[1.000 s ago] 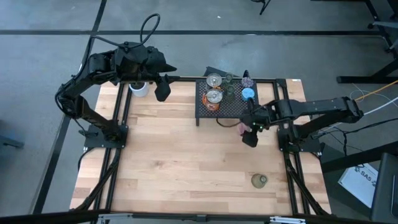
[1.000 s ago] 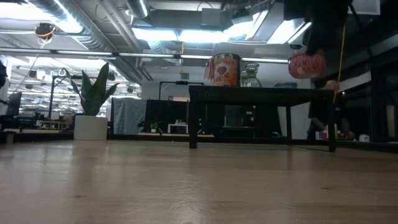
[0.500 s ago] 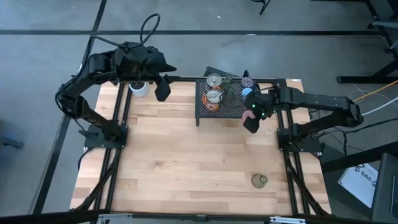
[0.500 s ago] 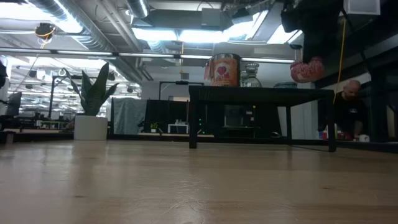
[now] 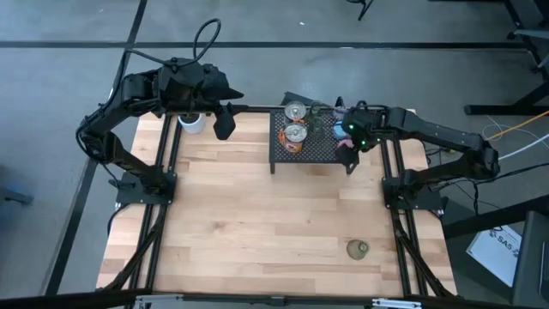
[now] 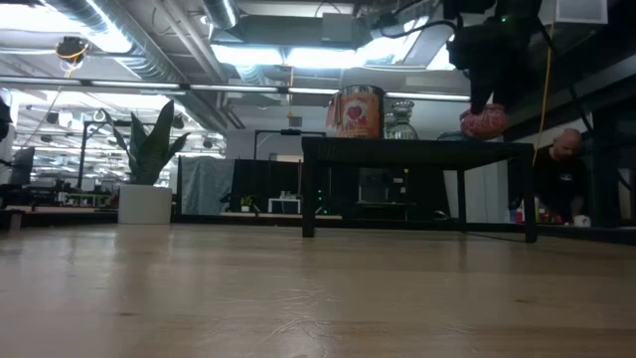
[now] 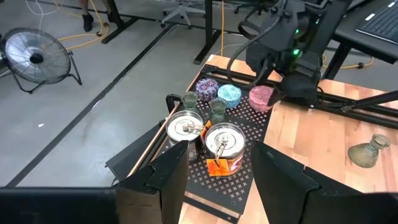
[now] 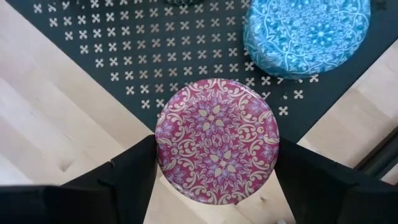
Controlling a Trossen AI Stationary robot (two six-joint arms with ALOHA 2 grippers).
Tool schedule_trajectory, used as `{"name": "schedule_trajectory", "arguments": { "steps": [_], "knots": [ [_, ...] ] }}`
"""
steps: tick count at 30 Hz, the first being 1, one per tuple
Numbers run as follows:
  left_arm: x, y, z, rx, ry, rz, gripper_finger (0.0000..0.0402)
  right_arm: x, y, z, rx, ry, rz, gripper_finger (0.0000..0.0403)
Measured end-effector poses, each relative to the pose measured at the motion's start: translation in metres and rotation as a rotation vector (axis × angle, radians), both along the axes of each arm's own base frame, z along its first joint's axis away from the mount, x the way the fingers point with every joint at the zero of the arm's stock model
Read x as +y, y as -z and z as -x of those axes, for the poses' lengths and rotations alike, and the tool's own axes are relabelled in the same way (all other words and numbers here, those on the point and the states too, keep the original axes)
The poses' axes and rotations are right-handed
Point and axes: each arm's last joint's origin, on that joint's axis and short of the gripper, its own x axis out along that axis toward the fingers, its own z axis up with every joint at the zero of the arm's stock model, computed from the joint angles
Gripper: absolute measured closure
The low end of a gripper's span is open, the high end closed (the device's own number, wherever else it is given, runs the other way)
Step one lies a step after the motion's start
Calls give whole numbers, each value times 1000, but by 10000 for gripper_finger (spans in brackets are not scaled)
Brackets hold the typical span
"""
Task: Pick & Place candle stick holders
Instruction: Put the pink scented candle on the shelf aligned with the blue scented candle
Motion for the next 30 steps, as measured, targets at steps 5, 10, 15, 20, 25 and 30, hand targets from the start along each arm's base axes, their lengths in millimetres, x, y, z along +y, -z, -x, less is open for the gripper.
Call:
{"name": "schedule_trajectory", "arguments": {
  "steps": [5,10,15,20,25,30],
  "knots": [
    [0,0,0,0,0,0,233,-3,4,-2,-31,45,-4,107],
    [0,0,0,0,0,0,233,-4,6,-6,-65,72,6,107],
    [0,0,0,0,0,0,233,-5,6,-6,-63,82,13,107],
    [0,0,0,0,0,0,233,-6,6,-5,-59,123,40,107],
    [0,0,0,3,-1,-8,233,-2,6,-7,-57,138,66,107],
    [0,0,0,8,-2,-20,233,3,6,-8,-53,141,102,107]
  ]
}}
